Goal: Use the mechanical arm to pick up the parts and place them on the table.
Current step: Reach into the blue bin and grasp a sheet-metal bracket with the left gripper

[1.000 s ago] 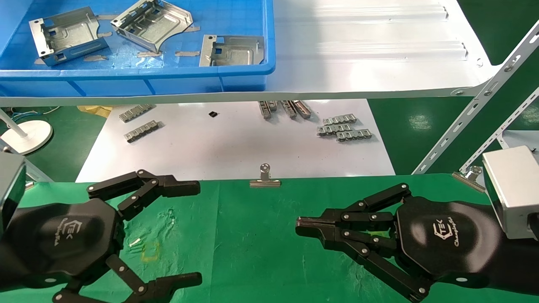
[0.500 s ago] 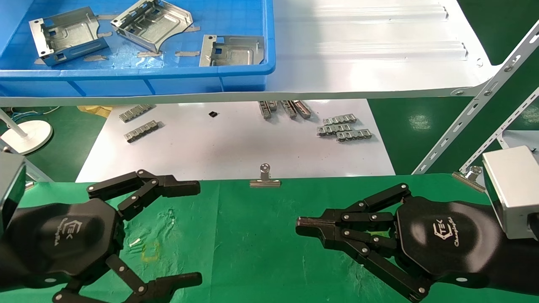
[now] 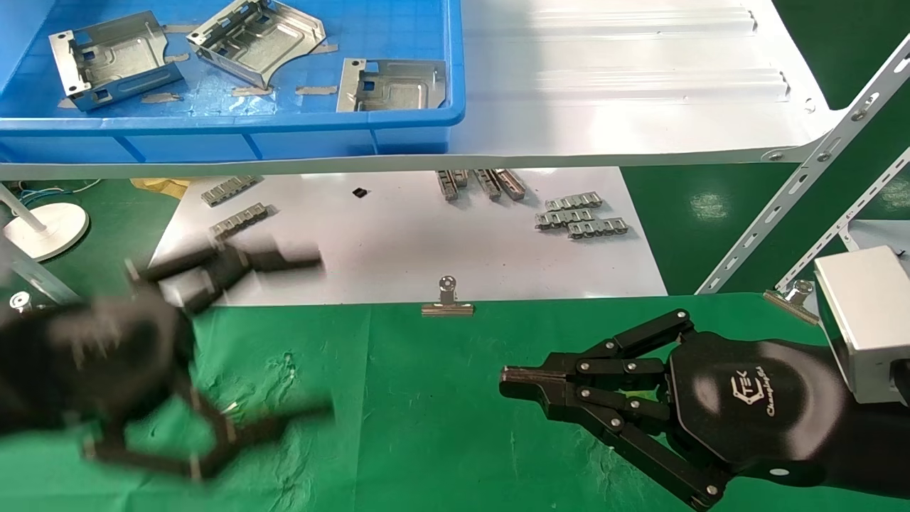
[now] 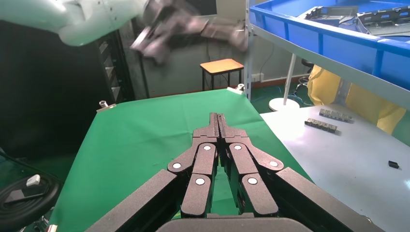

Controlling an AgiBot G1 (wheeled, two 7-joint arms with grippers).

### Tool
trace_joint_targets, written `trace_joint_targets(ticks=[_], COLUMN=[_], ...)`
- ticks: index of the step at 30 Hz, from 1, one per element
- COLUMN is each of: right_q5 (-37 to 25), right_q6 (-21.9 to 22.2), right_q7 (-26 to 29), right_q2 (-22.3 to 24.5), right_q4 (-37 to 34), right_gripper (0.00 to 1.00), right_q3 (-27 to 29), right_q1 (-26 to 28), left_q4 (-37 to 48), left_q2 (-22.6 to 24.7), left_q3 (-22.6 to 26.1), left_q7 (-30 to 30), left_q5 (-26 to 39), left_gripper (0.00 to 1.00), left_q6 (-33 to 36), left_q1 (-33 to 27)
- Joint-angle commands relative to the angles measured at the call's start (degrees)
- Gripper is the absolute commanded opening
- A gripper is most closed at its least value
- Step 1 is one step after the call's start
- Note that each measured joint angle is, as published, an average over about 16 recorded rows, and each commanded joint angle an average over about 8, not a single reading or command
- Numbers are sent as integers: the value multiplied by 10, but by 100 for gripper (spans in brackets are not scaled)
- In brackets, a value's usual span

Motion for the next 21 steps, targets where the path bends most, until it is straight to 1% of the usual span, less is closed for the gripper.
trace_joint_targets(ticks=[1, 4, 7, 12, 16, 17, 21], right_q5=[0, 0, 0, 0, 0, 0, 0], right_q6=[0, 0, 0, 0, 0, 0, 0], right_q7=[0, 0, 0, 0, 0, 0, 0], right_q2=[0, 0, 0, 0, 0, 0, 0], right_q4=[0, 0, 0, 0, 0, 0, 0], right_gripper=[0, 0, 0, 0, 0, 0, 0], right_q3=[0, 0, 0, 0, 0, 0, -1], right_q1=[0, 0, 0, 0, 0, 0, 0], left_q4=[0, 32, 88, 222, 340, 369, 473], left_q2=[-1, 23, 60, 133, 189, 202, 249], left_q3=[-8, 2, 32, 99, 147, 157, 185], left_q7=[-4, -12, -24, -47, -56, -57, -52], left_q5=[3, 52, 127, 269, 364, 384, 440], left_gripper=[100, 100, 100, 100, 100, 95, 45], left_q6=[-17, -71, -126, -199, -247, -258, -302], left_q1=[-24, -92, -168, -294, -378, -396, -447])
